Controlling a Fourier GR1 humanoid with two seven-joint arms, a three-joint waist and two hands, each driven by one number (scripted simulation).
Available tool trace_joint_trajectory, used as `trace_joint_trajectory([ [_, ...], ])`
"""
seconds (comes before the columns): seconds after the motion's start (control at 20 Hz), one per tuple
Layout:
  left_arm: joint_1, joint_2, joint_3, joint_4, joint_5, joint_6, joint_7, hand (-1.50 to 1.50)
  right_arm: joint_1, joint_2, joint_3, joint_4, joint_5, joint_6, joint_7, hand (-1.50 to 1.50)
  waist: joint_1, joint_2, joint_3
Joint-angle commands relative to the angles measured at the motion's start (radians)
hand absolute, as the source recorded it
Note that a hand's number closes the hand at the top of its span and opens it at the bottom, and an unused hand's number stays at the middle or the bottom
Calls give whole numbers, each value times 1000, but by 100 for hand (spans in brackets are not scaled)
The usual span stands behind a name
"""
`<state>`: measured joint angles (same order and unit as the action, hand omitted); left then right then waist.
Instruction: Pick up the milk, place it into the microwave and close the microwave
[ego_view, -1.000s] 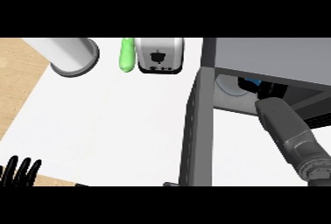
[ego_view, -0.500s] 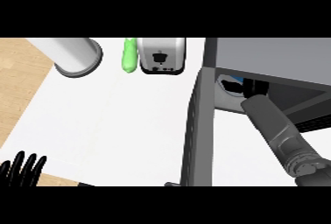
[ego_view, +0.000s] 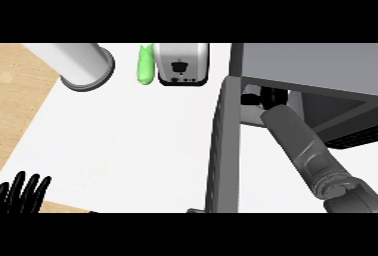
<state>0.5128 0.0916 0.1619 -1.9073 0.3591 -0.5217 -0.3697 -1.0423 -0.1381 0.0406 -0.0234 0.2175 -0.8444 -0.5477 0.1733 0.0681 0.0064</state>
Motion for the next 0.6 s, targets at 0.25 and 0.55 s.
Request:
trace_joint_trajectory([
  [0.25,13,-16,-6,-20,1,8,3,-150,31,51,-112,-101,-111,171,-111,-150,-45,-15,2],
  [0.55,33,-6,5,-27,13,-9,-1,-150,119,43,-195,-137,-194,340,-240,-150,-73,-23,2],
])
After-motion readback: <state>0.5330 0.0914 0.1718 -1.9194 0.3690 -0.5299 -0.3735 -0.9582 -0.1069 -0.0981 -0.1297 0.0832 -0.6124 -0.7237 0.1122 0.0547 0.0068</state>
